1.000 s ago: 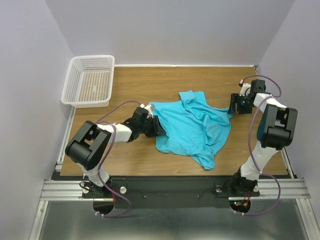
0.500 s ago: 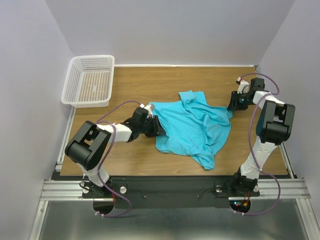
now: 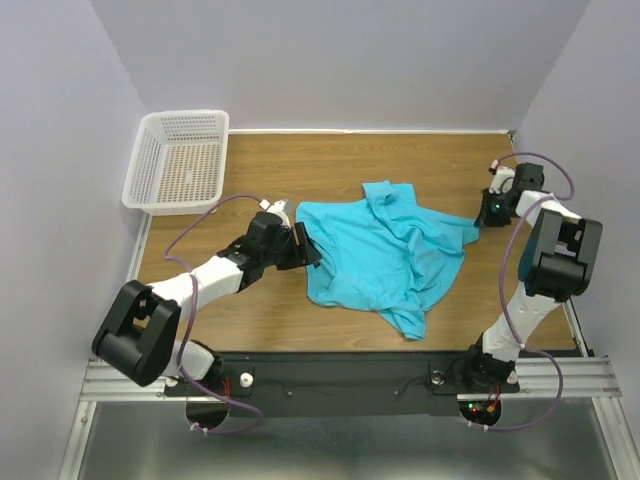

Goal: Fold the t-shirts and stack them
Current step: Flatten the tshirt out

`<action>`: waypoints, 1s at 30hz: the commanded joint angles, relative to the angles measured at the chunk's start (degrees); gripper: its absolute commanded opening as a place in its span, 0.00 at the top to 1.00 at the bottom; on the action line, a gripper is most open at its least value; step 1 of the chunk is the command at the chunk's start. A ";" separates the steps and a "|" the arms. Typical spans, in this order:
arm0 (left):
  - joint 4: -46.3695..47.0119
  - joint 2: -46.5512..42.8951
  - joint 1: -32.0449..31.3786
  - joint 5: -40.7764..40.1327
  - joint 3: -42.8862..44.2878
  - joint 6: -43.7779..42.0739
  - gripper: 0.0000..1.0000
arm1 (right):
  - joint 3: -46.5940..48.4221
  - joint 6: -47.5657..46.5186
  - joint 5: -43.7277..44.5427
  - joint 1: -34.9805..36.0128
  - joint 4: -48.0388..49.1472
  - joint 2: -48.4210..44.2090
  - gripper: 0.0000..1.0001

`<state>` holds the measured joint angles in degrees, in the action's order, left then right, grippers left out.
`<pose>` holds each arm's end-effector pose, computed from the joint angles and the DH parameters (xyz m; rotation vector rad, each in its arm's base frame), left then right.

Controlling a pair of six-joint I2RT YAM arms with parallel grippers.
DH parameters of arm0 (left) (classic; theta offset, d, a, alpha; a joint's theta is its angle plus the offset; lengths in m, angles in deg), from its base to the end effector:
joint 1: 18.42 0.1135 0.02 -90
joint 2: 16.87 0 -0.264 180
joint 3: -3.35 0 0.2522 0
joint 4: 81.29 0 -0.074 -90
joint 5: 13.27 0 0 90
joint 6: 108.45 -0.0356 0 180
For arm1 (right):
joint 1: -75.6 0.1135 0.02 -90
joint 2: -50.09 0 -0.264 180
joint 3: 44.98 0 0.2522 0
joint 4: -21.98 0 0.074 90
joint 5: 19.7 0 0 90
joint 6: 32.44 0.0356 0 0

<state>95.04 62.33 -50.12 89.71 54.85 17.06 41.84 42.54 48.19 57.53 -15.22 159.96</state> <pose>0.2397 -0.1574 0.1990 0.0686 2.2470 -0.9098 0.3796 -0.1097 0.1702 -0.0638 2.5277 0.2819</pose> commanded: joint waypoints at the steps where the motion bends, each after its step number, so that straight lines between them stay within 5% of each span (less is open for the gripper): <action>1: -3.58 -4.14 0.50 -0.76 -3.45 0.09 0.32 | -5.27 3.34 15.48 -4.07 6.64 -9.48 0.99; 11: -5.95 -3.53 -1.95 4.69 -8.03 3.08 0.32 | -18.30 2.46 17.46 -12.52 10.17 -21.44 0.99; 25: -4.72 13.87 -5.47 3.99 5.41 1.41 0.35 | -19.80 3.69 13.67 -12.78 10.26 -21.71 0.99; 30: -5.43 14.58 -5.65 4.52 5.77 0.62 0.65 | -18.66 4.39 13.06 -12.96 10.17 -22.76 0.99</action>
<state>92.83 76.72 -55.43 94.65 60.99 19.49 21.51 45.86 62.38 44.86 -7.60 139.34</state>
